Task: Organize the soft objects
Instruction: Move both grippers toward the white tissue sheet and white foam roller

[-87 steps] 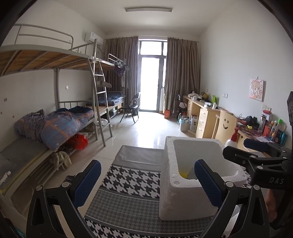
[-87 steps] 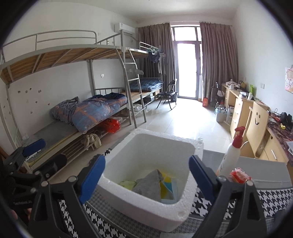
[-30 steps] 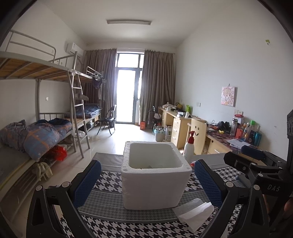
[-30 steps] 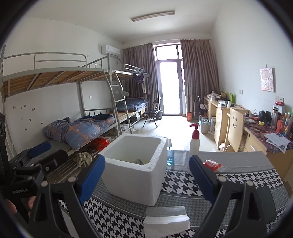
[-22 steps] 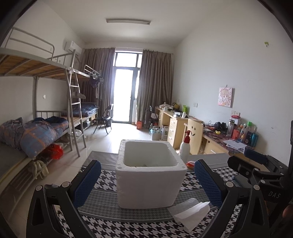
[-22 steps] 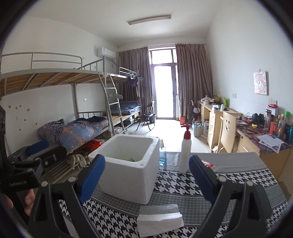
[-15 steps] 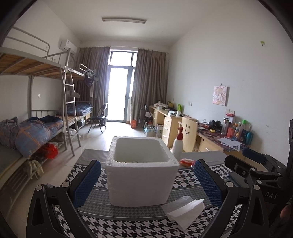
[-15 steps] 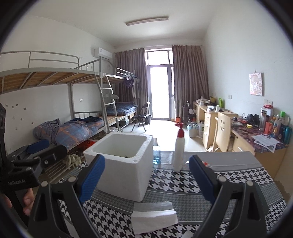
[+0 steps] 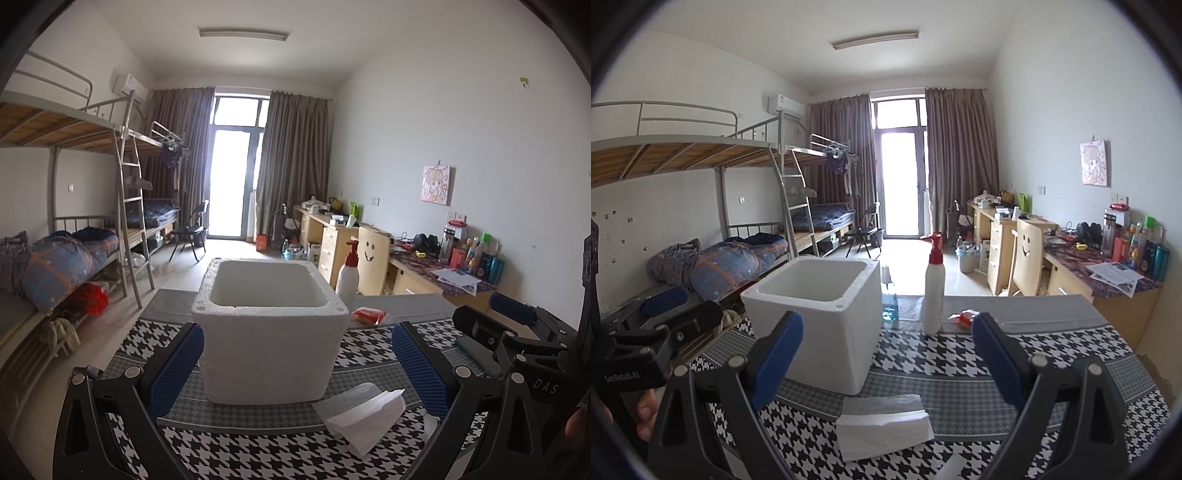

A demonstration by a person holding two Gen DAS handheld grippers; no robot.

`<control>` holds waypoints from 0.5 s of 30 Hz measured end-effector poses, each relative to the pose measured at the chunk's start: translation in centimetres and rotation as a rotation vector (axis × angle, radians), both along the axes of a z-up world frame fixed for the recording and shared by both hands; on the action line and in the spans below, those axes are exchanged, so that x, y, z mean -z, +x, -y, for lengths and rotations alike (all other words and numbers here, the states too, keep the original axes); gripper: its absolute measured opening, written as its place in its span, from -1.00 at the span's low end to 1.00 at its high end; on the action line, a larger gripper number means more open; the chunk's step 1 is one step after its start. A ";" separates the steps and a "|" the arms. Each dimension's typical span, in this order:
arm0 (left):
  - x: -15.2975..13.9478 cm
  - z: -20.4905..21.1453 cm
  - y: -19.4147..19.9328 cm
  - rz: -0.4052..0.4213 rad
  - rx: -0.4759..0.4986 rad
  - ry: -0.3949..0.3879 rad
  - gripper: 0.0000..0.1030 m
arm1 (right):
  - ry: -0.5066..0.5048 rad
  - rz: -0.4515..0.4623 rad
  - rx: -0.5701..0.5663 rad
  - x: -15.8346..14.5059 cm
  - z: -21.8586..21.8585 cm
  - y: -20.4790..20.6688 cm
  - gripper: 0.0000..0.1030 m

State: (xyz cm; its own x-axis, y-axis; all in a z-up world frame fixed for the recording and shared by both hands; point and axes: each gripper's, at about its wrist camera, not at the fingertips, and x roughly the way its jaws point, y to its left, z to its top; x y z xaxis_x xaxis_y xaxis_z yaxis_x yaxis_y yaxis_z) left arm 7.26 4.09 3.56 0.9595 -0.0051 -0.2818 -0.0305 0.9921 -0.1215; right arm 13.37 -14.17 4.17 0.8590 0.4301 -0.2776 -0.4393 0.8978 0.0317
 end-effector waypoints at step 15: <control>1.6 0.8 0.6 -0.031 0.065 -0.008 0.98 | 0.006 -0.037 0.063 2.0 1.5 -0.3 0.84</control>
